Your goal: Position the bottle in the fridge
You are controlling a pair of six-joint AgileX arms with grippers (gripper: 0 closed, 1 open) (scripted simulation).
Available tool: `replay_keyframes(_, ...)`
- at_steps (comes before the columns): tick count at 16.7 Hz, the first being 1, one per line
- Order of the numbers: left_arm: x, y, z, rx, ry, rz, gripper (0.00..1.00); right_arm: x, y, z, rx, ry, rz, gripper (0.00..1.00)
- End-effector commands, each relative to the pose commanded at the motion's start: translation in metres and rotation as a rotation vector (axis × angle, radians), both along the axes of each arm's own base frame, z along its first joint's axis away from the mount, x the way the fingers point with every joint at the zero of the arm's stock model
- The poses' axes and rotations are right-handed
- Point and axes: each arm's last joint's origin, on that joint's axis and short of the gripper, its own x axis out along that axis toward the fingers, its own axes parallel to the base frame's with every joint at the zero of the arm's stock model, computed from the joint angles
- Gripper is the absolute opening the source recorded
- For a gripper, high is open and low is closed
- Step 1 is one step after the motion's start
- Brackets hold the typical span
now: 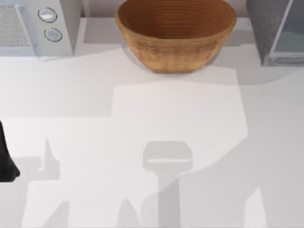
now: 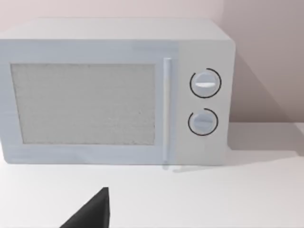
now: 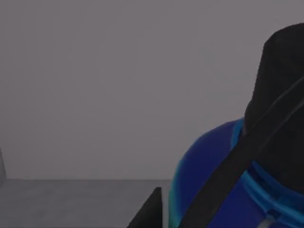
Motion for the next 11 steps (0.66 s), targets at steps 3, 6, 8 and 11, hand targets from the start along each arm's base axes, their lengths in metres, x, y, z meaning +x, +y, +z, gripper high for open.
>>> replay_keyframes(3,0.0000,0.0000,0.0000,0.000,0.000,0.000,1.00,0.0000,0.0000,0.0000,0.000,0.000,0.000,0.83)
replay_keyframes(6,0.0000,0.0000,0.0000,0.000,0.000,0.000,1.00,0.0000,0.0000,0.0000,0.000,0.000,0.000,1.00)
replay_keyframes(8,0.0000,0.0000,0.0000,0.000,0.000,0.000,1.00,0.0000,0.0000,0.0000,0.000,0.000,0.000,1.00)
replay_keyframes(11,0.0000,0.0000,0.0000,0.000,0.000,0.000,1.00,0.0000,0.0000,0.0000,0.000,0.000,0.000,1.00)
